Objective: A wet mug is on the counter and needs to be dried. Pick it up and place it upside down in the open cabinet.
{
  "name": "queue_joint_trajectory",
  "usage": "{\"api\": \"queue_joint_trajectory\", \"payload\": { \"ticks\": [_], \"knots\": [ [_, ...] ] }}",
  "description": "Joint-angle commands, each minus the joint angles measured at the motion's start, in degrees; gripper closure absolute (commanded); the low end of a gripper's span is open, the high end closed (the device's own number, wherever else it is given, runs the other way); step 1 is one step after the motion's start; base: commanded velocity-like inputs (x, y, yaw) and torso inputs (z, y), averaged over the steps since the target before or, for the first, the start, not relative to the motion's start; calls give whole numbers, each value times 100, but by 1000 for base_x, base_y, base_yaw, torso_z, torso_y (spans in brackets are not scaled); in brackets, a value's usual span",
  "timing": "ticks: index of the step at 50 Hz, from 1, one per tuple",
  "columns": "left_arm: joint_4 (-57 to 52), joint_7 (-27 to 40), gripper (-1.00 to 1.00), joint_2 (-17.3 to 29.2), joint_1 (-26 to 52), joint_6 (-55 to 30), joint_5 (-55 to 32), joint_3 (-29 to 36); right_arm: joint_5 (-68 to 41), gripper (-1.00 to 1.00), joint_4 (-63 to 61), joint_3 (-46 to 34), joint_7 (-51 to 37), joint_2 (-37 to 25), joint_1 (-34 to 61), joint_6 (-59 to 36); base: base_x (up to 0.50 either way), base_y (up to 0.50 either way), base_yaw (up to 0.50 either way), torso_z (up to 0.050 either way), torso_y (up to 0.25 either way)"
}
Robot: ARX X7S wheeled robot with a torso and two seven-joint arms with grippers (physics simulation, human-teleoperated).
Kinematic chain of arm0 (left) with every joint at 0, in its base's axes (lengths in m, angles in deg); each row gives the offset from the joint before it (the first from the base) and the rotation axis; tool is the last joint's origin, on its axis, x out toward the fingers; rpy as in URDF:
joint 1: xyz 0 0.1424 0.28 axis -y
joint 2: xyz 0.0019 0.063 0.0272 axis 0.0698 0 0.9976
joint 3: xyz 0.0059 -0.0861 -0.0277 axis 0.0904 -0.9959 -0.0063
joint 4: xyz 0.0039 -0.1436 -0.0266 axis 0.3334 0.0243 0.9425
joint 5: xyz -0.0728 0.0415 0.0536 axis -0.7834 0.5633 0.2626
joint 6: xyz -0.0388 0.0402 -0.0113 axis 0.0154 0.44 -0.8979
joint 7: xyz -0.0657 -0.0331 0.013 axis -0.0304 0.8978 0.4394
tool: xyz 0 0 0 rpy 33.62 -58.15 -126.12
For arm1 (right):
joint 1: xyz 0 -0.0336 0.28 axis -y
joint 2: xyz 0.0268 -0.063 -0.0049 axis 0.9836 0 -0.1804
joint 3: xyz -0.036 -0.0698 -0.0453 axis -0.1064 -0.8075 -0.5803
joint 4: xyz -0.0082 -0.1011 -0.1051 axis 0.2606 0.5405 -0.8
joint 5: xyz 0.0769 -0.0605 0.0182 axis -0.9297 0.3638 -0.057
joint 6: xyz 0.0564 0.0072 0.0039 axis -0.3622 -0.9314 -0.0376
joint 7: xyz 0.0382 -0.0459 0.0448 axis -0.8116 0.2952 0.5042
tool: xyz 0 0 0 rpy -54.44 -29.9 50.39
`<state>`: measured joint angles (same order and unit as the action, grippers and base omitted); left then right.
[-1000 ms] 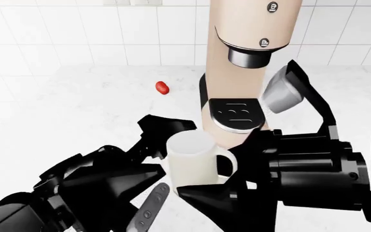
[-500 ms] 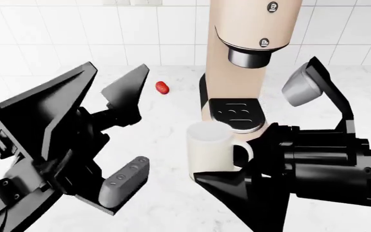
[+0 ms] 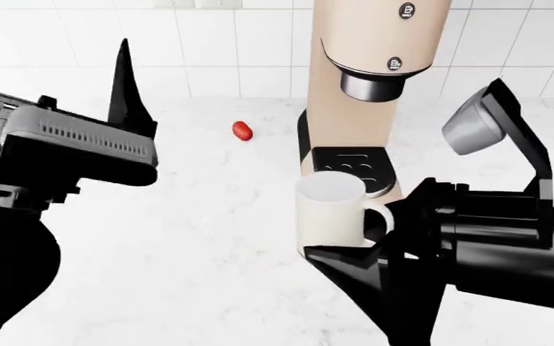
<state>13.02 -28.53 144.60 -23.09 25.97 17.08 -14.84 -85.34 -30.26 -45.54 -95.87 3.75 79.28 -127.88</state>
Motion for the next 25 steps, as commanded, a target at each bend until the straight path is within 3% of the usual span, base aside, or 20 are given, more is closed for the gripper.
{"api": "queue_joint_trajectory", "payload": {
  "ticks": [1, 9, 25],
  "knots": [
    [-349, -455, -100, 279, -136, -130, -2734, -586, -20, 100, -478, 134, -263, -224, 66, 274, 0, 0, 0, 0, 0],
    [-419, -590, -100, 342, -187, -83, -3206, -651, -324, 100, -712, 61, -631, -414, 517, 560, 0, 0, 0, 0, 0],
    [-176, -640, -100, 264, -150, -293, -3949, -748, -1526, 100, -342, -939, -1558, -350, 2486, 801, 0, 0, 0, 0, 0]
  ]
}}
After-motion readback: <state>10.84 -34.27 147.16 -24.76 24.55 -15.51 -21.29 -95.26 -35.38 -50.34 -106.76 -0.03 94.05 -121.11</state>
